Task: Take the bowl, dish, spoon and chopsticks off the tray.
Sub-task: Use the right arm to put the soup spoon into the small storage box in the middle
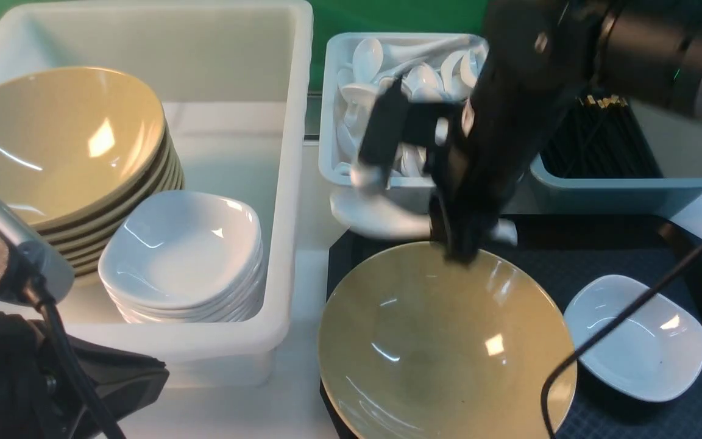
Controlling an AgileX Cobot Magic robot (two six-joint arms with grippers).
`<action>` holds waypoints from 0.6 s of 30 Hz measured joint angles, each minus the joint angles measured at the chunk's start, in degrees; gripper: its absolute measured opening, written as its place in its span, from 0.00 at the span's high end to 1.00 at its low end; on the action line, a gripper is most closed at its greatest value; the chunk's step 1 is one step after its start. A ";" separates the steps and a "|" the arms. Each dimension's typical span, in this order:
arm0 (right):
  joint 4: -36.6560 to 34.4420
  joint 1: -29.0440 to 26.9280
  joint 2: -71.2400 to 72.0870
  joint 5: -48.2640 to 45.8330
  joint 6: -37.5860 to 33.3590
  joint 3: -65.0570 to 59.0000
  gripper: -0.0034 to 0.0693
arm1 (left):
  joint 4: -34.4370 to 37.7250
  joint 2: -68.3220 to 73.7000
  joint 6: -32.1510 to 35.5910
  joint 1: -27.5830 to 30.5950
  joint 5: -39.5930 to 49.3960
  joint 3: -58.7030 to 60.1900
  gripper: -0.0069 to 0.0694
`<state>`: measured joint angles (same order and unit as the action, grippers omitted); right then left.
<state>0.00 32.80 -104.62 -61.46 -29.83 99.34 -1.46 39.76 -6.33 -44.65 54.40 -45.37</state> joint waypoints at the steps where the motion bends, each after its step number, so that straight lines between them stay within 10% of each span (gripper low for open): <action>1: 0.00 -0.71 -0.68 1.82 2.04 1.30 0.72 | -0.12 0.00 -0.09 0.00 -0.37 0.00 0.92; 12: 0.54 -9.68 -16.66 20.11 25.65 14.62 0.70 | 0.68 6.29 -1.20 0.00 -2.35 0.00 0.92; 18: 0.54 -11.62 -19.39 14.94 31.39 20.00 0.35 | 1.82 12.13 -1.14 0.00 2.15 -2.37 0.92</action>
<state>0.54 21.18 -124.01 -46.52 1.56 119.34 0.36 51.89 -7.47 -44.65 56.55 -47.74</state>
